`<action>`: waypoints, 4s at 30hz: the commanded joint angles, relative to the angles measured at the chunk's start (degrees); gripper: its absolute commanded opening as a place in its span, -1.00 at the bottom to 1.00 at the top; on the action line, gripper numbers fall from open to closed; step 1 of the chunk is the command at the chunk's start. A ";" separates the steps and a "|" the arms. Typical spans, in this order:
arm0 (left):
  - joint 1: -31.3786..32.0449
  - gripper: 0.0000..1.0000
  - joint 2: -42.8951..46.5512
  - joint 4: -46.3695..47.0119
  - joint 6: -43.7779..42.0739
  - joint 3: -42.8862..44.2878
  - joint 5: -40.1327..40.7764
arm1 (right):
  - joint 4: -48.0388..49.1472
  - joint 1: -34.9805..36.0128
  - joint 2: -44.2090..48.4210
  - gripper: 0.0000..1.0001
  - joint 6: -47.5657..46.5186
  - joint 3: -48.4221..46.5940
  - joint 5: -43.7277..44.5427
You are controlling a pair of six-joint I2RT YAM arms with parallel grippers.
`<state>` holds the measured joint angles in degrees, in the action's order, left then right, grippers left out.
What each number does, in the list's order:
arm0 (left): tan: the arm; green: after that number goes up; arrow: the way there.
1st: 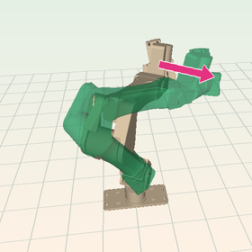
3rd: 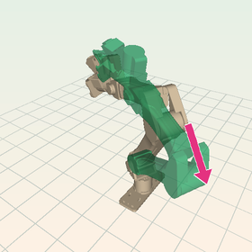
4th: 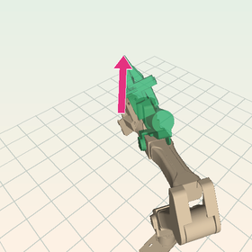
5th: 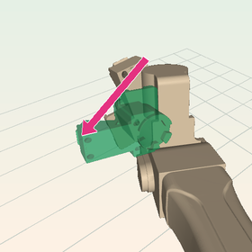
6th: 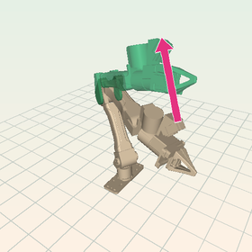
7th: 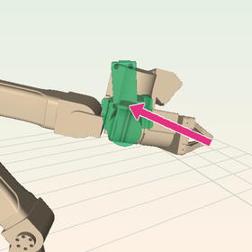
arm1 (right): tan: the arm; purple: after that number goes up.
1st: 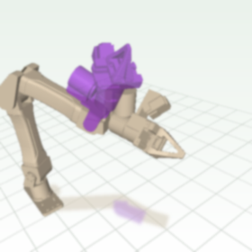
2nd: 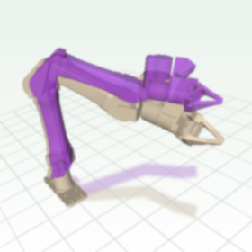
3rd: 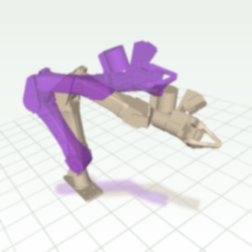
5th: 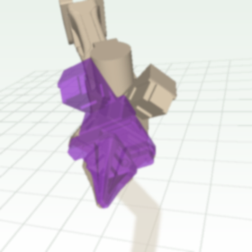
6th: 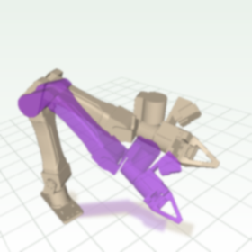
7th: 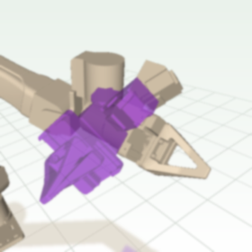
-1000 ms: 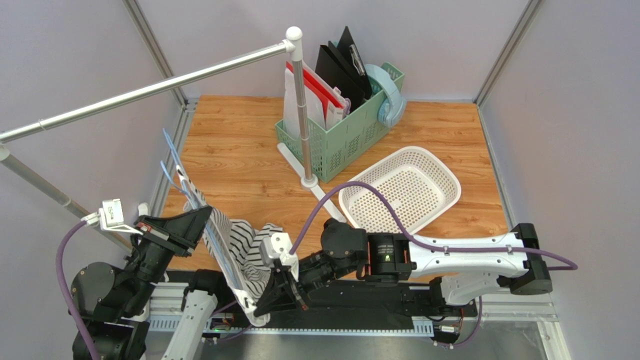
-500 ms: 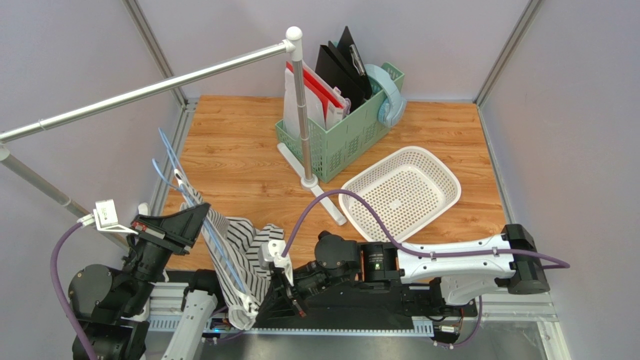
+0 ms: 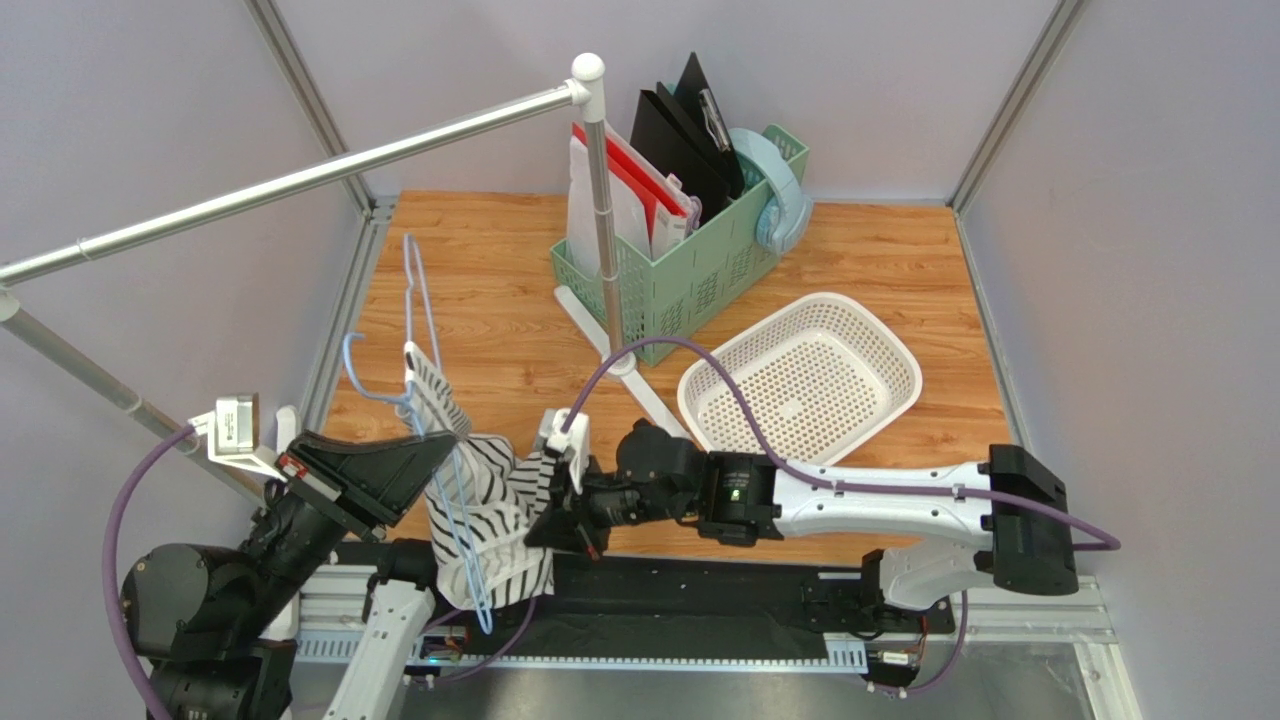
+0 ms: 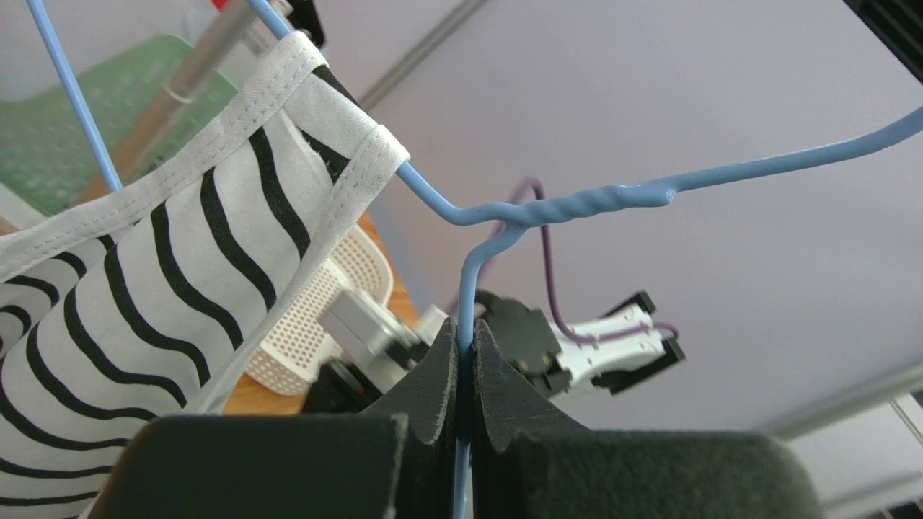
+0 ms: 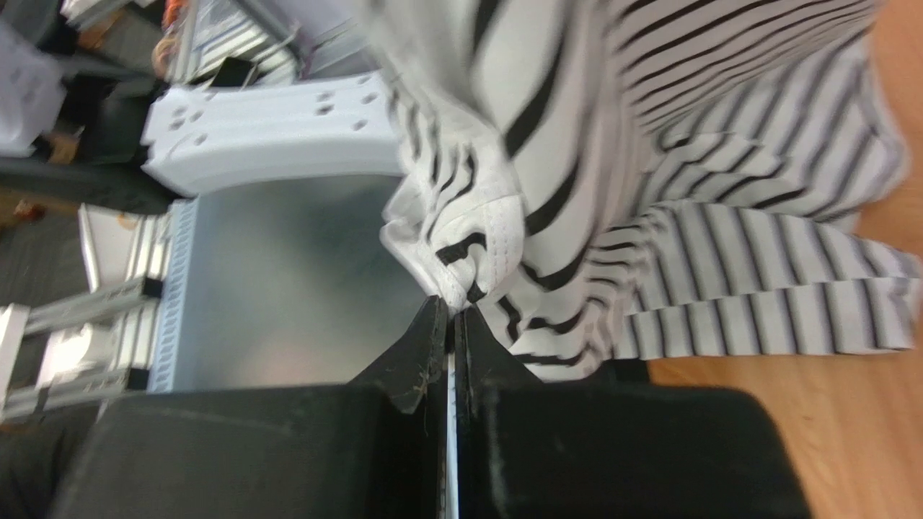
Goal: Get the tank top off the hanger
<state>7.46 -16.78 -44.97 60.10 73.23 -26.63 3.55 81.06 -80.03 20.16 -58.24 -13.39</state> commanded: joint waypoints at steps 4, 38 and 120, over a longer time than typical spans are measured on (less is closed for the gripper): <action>-0.08 -1.00 -1.86 11.13 3.19 -3.27 -18.45 | -3.29 -8.98 2.69 -0.96 1.02 -5.91 3.99; -0.08 -1.00 -1.68 10.78 1.87 -5.73 -26.01 | -12.69 -9.34 2.16 0.39 -10.58 -29.03 2.66; -0.08 -1.00 -1.24 -17.70 -14.66 11.93 -8.35 | -19.02 -20.15 -24.19 0.76 -15.06 -12.60 23.76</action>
<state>7.46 -16.97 -62.67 46.48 84.55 -34.63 -18.28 60.90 -100.71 8.82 -68.34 9.96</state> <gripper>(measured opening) 0.017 0.875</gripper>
